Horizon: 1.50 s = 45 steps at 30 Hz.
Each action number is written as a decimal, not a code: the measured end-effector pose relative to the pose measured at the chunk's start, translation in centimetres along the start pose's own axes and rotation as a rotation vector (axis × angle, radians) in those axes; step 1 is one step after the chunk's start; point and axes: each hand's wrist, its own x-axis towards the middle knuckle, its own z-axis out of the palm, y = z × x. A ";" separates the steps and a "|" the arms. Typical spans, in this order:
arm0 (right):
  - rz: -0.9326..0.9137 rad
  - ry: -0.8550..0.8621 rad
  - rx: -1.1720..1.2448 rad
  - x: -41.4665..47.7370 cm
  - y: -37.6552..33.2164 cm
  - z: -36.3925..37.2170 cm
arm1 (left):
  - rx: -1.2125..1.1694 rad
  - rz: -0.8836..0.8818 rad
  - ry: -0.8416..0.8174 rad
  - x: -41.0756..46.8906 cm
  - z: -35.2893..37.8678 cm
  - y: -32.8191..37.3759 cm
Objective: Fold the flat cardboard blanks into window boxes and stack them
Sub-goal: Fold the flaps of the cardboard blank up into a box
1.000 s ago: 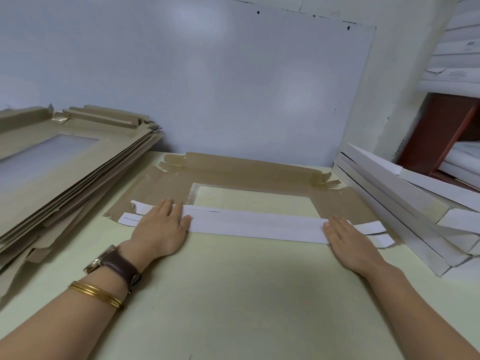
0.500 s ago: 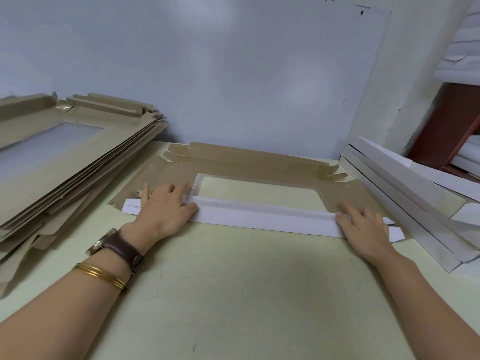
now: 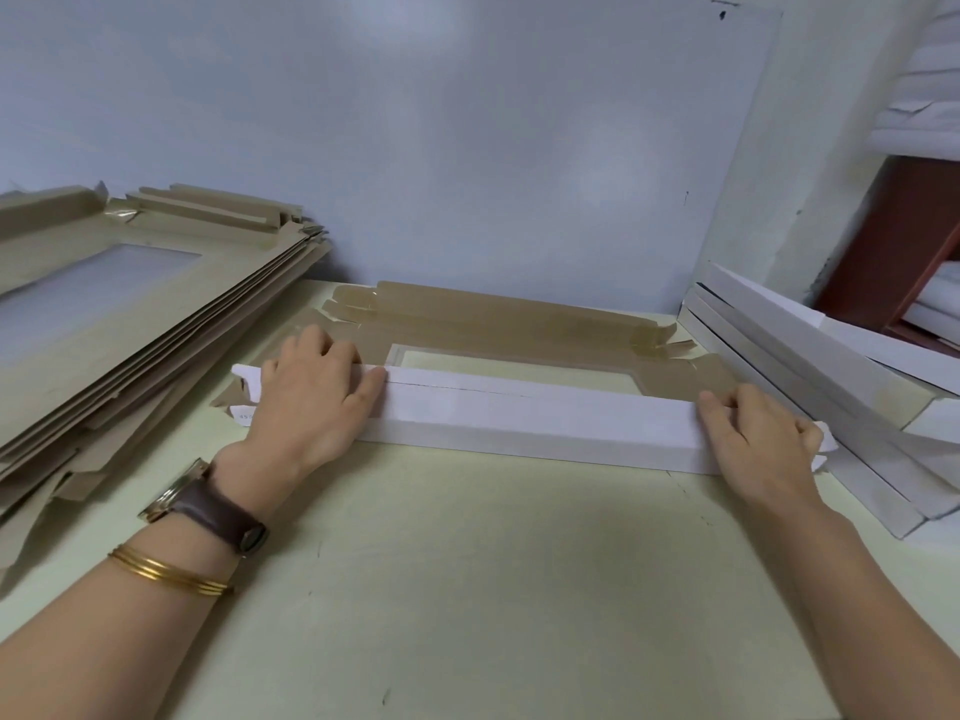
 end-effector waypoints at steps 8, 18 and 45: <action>-0.048 -0.002 -0.121 -0.8 0.5 -0.1 | 0.096 -0.009 -0.209 -0.8 0.1 -0.3; -0.103 -0.109 -0.336 -2.3 -0.8 0.4 | 0.315 0.128 -0.316 -1.6 1.4 0.0; -0.222 -0.656 -0.214 -4.4 -1.7 1.5 | 0.246 0.223 -0.767 -3.1 2.0 0.5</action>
